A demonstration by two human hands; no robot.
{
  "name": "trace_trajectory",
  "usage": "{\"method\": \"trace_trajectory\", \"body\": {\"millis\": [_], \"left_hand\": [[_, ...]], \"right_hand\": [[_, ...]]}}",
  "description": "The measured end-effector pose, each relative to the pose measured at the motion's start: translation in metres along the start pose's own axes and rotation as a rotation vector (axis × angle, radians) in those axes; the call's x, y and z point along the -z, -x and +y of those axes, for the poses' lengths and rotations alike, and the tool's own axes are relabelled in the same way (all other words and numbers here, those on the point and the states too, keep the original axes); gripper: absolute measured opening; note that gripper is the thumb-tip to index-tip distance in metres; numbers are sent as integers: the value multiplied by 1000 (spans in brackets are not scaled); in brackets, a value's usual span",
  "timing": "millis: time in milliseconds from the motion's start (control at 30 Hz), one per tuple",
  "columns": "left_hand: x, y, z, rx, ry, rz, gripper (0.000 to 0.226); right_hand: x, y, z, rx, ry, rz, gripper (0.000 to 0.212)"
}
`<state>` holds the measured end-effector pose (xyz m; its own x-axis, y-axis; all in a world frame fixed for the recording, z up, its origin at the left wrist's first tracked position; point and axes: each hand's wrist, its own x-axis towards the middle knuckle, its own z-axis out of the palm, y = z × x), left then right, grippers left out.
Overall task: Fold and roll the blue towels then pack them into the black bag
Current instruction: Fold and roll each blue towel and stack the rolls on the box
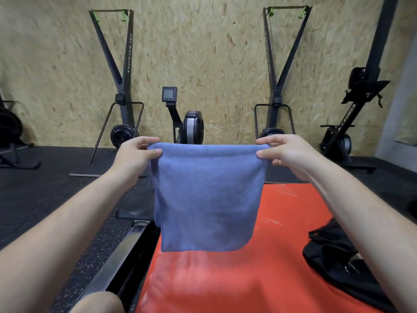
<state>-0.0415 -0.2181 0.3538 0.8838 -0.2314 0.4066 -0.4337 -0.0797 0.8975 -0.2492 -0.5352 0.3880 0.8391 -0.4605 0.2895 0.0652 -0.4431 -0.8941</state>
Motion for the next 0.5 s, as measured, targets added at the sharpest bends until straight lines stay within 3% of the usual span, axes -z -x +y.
{"method": "trace_trajectory", "body": {"millis": [133,233,367,500], "left_hand": [[-18,-10,-6,-125,-344,7,11],[-30,-27,-22,-184,-577,-27,14],[-43,-48,-38,-166,-650,-45,16],[-52,-57,-39,-161,-532,-17,13]], "right_hand": [[1,-8,8,45,360,4,14],[-6,-24,27,28,484,23,4],[-18,-49,49,74,543,71,10],[-30,-61,60,72,337,150,10]]}}
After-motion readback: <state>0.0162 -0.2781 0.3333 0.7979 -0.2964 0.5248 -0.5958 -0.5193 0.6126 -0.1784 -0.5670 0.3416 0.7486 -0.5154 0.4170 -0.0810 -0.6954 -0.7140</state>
